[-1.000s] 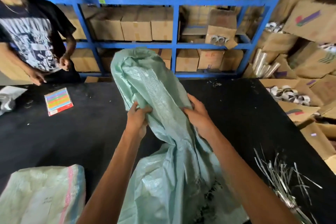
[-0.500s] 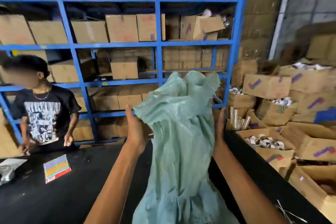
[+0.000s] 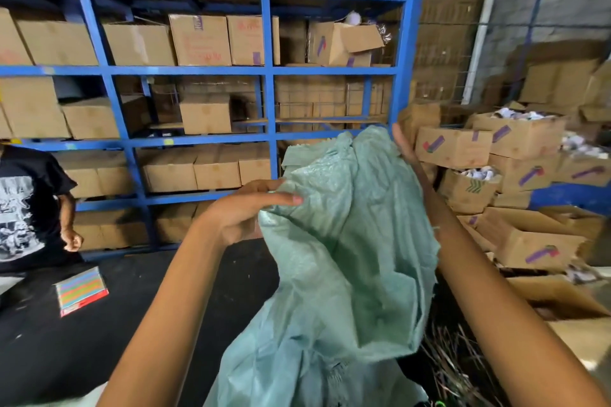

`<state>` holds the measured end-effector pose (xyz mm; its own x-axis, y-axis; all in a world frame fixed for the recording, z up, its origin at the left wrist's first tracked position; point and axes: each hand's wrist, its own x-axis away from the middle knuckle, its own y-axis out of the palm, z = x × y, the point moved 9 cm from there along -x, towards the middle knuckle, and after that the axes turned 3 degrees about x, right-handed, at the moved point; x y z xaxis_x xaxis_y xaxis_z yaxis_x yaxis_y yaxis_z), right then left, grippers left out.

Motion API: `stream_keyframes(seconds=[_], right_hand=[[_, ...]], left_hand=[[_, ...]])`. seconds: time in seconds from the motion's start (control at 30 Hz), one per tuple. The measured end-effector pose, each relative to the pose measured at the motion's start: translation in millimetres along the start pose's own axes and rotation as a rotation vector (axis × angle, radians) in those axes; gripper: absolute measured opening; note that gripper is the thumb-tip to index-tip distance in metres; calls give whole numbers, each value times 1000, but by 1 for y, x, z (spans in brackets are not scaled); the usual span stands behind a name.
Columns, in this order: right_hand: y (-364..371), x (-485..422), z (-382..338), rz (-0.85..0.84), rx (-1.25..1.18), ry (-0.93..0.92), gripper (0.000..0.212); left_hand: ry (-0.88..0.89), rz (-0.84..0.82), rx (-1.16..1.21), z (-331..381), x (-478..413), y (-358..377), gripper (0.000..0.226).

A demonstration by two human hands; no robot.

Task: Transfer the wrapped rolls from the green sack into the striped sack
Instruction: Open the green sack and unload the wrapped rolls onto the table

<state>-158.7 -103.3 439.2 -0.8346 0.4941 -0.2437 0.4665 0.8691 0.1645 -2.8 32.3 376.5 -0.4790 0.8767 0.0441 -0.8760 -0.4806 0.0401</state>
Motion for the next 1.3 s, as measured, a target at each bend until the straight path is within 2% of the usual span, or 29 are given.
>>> stream_keyframes(seconds=[0.03, 0.07, 0.17, 0.27, 0.3, 0.33, 0.37, 0.43, 0.47, 0.53, 0.57, 0.6, 0.63, 0.7, 0.77, 0.83, 0.87, 0.93, 1.0, 1.03, 1.07, 1.17, 1.2, 1.23, 1.3], right_hand=[[0, -11, 1, -43, -13, -17, 23], [-8, -28, 14, -55, -8, 11, 22], [-12, -50, 37, -111, 34, 249, 18], [-32, -77, 55, -60, 55, 301, 35], [-36, -83, 60, -42, 52, 309, 36], [-42, -89, 66, -29, 64, 302, 30], [-49, -94, 72, 2, 91, 286, 22], [-72, -107, 80, 143, 366, 240, 10], [-85, -114, 83, 221, 593, 223, 25], [-99, -121, 85, 272, 1023, 179, 80], [-102, -126, 88, 257, 1114, 156, 93], [-105, -131, 97, 219, 1181, 158, 95], [-102, -136, 105, 157, 1266, 163, 87], [-98, -143, 123, 38, 1438, 245, 63], [-86, -142, 134, -61, 1503, 274, 40], [-84, -137, 142, -49, 1455, 303, 25], [-87, -138, 149, -1, 1395, 308, 31], [-97, -144, 166, 89, 1196, 284, 63], [-133, -176, 206, 211, 1081, 296, 98], [-141, -179, 220, 259, 1070, 343, 106], [-146, -171, 226, 308, 1090, 398, 99], [-116, -121, 215, 230, 1272, 436, 36], [-109, -112, 222, 179, 1320, 447, 35], [-105, -106, 233, 141, 1325, 454, 46], [-102, -100, 265, 40, 1248, 533, 91]], left_hand=[[-8, 9, -17, -2, -2, 1, 39], [-16, 54, -8, -6, -6, -4, 42], [-4, 308, -9, -9, -14, -31, 37], [4, 588, 8, -11, -16, -76, 28], [13, 691, -60, -10, -14, -94, 28], [14, 786, -212, -6, -10, -111, 29], [0, 872, -484, 4, -2, -123, 28], [-82, 1043, -987, 25, 18, -136, 27], [-102, 1086, -1045, 30, 25, -144, 26], [-81, 1111, -830, 30, 31, -169, 15], [-55, 1120, -647, 25, 31, -187, 15], [-45, 1117, -430, 16, 30, -202, 25], [-62, 1091, -218, 4, 28, -211, 29], [-73, 991, 90, -13, 21, -213, 9], [-68, 953, 268, -18, 20, -204, 22], [-72, 940, 360, -24, 21, -198, 28], [-91, 923, 393, -28, 21, -194, 30], [-139, 853, 423, -38, 15, -188, 37], [-189, 803, 350, -48, 11, -184, 39], [-192, 780, 300, -50, 9, -184, 37], [-193, 772, 242, -51, 8, -183, 34], [-166, 750, 153, -54, 12, -173, 14], [-146, 716, 149, -54, 13, -166, 15], [-123, 679, 113, -54, 13, -161, 18], [-76, 668, -94, -51, 16, -160, 42]])
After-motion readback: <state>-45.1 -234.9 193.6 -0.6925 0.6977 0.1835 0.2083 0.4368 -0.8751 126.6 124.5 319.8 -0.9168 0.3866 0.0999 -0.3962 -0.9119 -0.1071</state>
